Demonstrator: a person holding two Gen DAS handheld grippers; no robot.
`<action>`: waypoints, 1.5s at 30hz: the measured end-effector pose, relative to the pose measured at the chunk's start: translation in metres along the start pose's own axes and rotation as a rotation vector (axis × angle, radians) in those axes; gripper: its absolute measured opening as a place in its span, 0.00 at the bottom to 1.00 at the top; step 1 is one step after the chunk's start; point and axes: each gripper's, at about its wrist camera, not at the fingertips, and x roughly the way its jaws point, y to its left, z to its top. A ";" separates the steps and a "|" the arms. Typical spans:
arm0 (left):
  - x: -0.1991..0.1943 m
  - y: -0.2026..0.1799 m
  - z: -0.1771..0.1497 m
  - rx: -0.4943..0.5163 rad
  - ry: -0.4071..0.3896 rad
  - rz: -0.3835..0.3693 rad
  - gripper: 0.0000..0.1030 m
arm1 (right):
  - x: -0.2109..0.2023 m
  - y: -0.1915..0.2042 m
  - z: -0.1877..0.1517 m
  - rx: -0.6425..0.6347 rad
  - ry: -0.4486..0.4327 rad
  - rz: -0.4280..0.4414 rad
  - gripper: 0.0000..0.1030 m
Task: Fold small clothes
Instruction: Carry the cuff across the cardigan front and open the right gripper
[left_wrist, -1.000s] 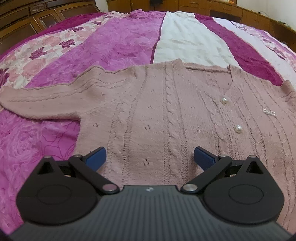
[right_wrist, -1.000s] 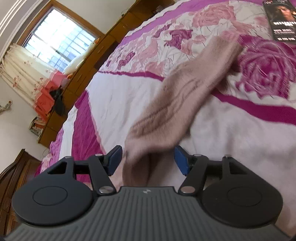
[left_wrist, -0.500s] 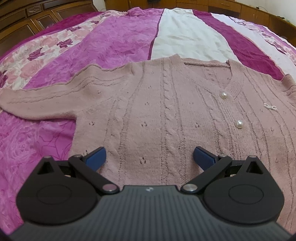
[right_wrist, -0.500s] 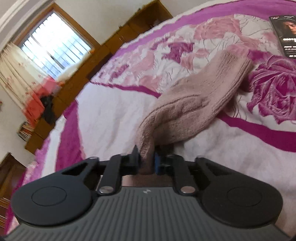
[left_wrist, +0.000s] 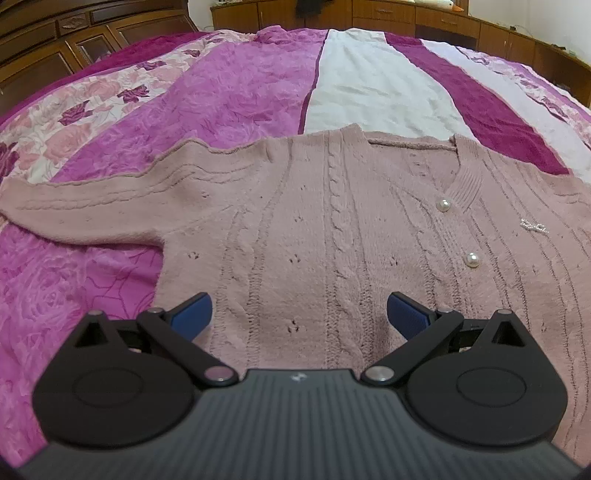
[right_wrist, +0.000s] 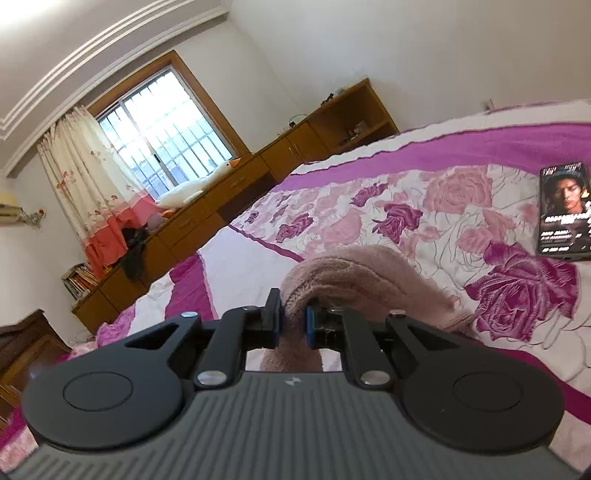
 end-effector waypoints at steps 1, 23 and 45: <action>-0.001 0.001 0.000 -0.003 -0.002 -0.002 1.00 | -0.004 0.003 -0.001 -0.018 -0.009 -0.009 0.14; -0.024 0.051 0.025 -0.031 -0.108 0.044 1.00 | -0.051 0.189 -0.094 -0.263 0.088 0.199 0.14; -0.027 0.093 0.006 -0.099 -0.098 0.011 1.00 | -0.037 0.272 -0.296 -0.489 0.477 0.250 0.23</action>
